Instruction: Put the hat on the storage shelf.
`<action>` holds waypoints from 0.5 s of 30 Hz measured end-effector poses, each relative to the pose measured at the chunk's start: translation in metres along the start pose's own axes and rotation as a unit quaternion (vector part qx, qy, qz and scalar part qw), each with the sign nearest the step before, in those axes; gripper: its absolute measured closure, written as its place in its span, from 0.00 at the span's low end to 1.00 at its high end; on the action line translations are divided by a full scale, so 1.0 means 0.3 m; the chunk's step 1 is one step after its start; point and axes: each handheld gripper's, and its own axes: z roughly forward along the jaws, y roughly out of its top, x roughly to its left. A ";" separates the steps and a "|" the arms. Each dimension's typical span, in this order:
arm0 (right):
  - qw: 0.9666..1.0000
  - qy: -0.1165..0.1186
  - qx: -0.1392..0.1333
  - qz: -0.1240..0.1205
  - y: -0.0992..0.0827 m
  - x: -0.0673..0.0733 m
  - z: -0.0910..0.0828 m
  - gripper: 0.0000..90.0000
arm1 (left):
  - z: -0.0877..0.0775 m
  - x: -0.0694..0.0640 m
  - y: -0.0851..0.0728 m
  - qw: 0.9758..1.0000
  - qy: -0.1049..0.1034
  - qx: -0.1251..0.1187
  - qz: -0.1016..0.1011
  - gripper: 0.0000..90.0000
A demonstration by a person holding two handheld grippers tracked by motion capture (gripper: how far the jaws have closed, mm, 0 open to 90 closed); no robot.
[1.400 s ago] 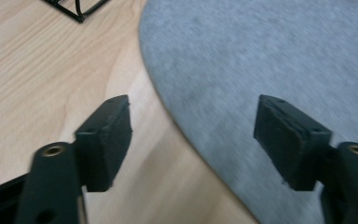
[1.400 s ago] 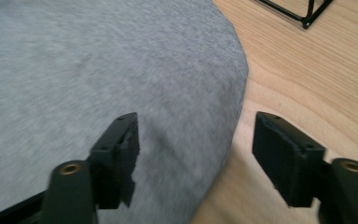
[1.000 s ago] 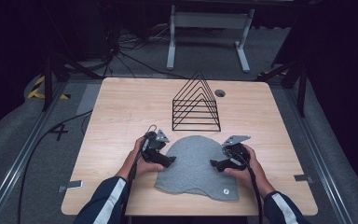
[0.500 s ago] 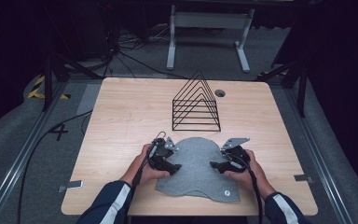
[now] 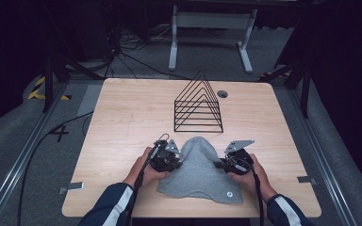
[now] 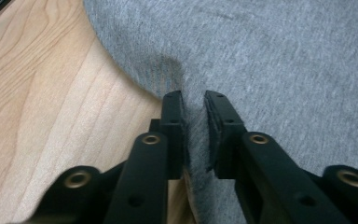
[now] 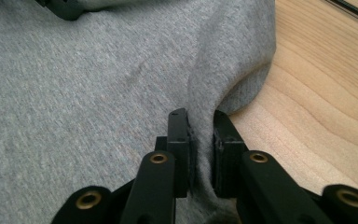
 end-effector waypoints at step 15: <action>0.999 -0.001 -0.022 -0.029 0.054 -0.006 -0.082 0.94 | -0.098 0.004 0.074 0.999 0.022 -0.031 0.024 0.94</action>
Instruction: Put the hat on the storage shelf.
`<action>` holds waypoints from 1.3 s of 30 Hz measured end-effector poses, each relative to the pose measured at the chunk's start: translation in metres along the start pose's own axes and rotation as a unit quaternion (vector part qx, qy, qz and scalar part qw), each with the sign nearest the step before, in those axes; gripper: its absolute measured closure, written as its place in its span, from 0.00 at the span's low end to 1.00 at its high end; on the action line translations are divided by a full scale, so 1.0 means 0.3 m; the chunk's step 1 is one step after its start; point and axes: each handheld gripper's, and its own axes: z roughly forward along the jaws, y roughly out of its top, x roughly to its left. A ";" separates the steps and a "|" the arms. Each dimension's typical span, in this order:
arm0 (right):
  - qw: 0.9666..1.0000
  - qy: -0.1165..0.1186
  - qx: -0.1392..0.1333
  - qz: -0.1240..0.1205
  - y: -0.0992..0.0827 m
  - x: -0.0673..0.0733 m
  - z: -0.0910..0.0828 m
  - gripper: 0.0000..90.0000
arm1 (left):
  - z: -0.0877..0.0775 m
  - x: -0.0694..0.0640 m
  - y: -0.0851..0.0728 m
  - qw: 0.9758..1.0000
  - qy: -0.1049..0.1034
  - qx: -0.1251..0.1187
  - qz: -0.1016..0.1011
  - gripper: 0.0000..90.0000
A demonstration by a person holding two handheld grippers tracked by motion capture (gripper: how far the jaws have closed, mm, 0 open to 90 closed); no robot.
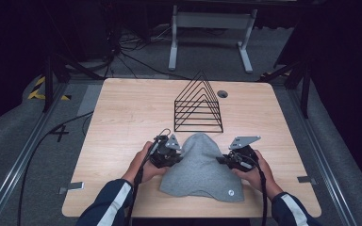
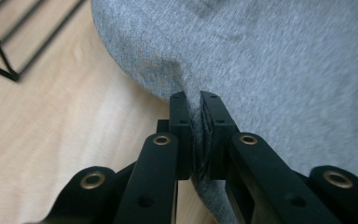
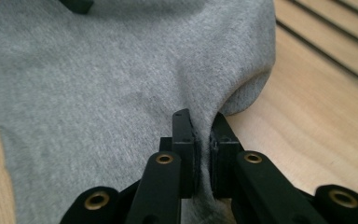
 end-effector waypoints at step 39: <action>0.989 -0.083 -0.103 -0.065 0.545 -0.145 -0.367 0.94 | -0.398 0.179 0.478 0.988 0.100 -0.097 0.059 0.95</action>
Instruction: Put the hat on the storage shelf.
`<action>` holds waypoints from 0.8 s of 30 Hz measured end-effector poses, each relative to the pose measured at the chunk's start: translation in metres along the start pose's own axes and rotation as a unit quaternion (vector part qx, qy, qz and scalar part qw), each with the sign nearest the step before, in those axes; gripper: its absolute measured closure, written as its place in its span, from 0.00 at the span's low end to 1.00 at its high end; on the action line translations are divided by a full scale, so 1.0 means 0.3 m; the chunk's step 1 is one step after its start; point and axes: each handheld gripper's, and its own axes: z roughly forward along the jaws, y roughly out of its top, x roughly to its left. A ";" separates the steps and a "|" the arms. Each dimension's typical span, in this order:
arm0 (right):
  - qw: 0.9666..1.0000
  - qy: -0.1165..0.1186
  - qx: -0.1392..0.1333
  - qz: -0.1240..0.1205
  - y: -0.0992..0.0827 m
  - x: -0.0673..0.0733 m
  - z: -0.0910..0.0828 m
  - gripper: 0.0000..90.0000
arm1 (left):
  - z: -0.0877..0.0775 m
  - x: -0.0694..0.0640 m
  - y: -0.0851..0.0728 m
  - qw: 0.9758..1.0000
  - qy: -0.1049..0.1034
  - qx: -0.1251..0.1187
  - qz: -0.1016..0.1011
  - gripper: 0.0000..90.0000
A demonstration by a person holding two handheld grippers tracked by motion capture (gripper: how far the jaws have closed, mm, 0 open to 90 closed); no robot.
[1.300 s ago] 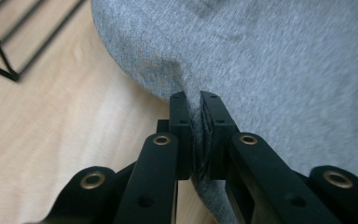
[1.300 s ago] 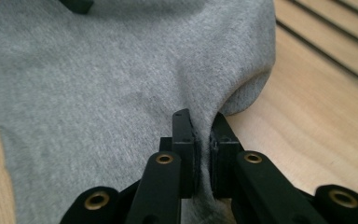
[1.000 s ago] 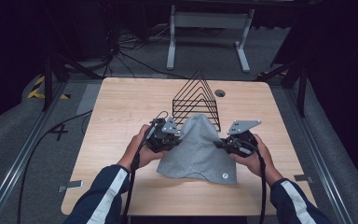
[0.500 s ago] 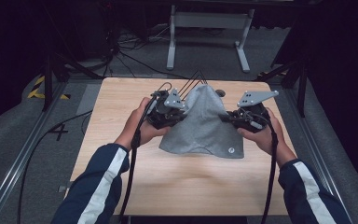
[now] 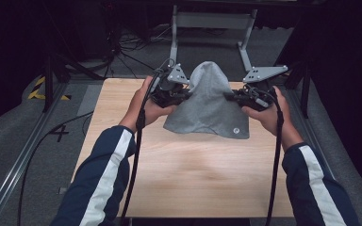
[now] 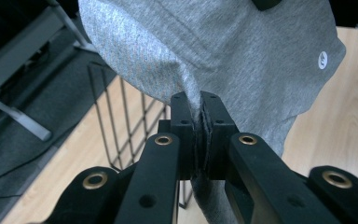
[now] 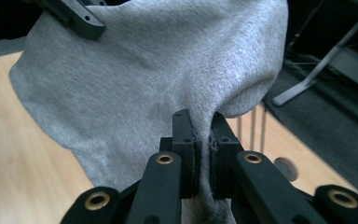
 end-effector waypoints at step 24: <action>0.997 -0.053 -0.048 0.029 0.131 -0.166 0.023 0.94 | 0.040 0.141 0.123 0.998 0.036 -0.036 -0.034 0.95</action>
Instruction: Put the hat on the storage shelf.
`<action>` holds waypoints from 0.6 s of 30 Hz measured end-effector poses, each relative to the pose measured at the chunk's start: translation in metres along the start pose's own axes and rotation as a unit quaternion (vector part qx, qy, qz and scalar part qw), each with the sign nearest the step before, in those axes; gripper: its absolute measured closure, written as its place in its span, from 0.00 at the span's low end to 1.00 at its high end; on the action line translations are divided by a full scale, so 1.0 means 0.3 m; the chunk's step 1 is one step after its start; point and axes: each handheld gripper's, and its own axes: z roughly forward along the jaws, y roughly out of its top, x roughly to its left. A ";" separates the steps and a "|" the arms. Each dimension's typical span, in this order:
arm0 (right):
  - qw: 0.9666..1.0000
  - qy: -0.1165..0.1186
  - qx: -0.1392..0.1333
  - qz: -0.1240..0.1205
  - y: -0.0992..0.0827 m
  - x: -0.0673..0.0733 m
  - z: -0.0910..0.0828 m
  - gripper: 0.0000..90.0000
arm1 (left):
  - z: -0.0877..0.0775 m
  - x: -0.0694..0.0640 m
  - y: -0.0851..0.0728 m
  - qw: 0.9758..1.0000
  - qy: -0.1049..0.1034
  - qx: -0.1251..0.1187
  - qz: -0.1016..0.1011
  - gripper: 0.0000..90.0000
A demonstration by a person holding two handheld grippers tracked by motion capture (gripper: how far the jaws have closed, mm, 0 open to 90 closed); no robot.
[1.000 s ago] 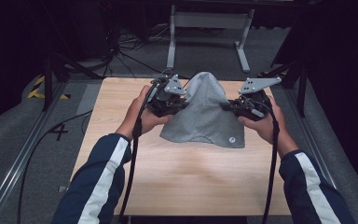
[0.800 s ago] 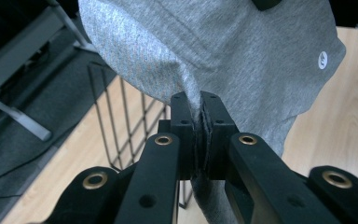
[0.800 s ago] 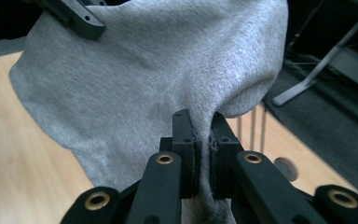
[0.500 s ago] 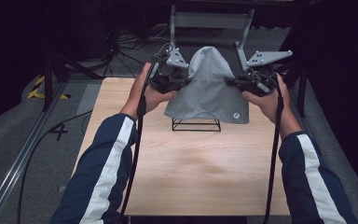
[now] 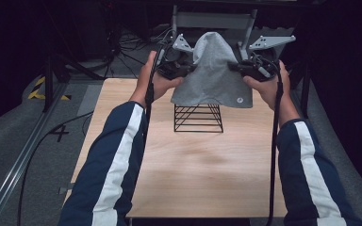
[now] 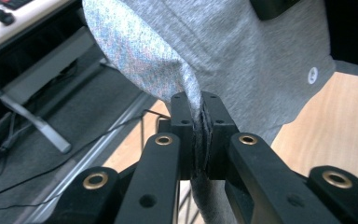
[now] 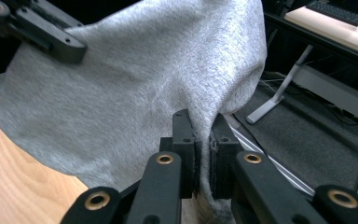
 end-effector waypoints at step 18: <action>0.999 -0.027 -0.015 0.006 0.024 -0.024 0.060 0.94 | 0.045 0.056 0.003 0.999 0.025 -0.012 -0.020 0.95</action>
